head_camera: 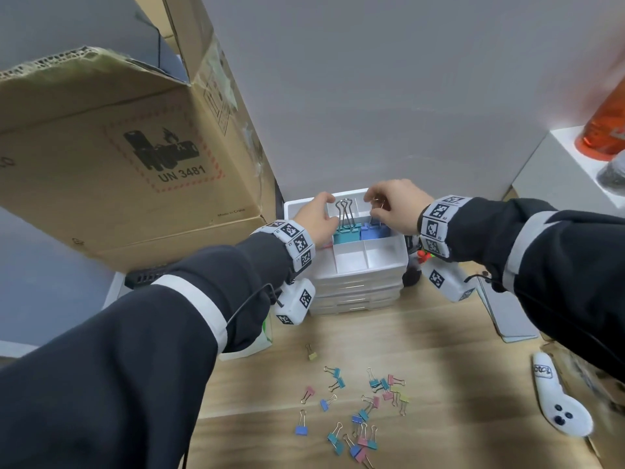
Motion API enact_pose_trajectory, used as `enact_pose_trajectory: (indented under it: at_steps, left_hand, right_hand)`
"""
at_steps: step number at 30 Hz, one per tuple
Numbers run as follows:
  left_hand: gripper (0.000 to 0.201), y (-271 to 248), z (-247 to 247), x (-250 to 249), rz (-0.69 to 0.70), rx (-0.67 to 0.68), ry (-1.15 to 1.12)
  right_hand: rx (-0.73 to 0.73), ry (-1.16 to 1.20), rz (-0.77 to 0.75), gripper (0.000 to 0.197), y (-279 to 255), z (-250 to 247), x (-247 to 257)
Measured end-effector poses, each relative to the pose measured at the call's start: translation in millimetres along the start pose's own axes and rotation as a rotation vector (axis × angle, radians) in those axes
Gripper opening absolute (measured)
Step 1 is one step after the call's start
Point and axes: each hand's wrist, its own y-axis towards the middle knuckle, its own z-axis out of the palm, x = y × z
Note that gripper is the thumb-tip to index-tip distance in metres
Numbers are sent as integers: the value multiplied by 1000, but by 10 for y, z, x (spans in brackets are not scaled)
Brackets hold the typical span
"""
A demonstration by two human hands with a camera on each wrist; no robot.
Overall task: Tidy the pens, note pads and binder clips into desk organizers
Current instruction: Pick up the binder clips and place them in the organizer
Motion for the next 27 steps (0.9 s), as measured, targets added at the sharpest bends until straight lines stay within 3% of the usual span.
enact_pose_trajectory:
  at_steps: [5,9,12,18,22,27]
  left_hand:
    - [39,47,65,-50,19,-32,-45]
    - [28,97,71,-37,30,-59,-6]
    - [33,94,98,-61,6,-44,18]
    - [35,94,187,-79,2,-10,140]
    - [28,38,146,-39,-27,-40,98]
    - [27,-199,55,96,11,-150,61]
  right_hand:
    - [-143,-14,-17,44,40,157,-95]
    - [-113,-140,-12,30,72,208,-154]
    - [-87,-200,-69,25,64,214,-159]
    - [-59,-188,-30,39,16,227,-157]
    - [-136,-113,-45,54,-94,238,-159]
    - [-256,-23,-126,46,-258,197,-82]
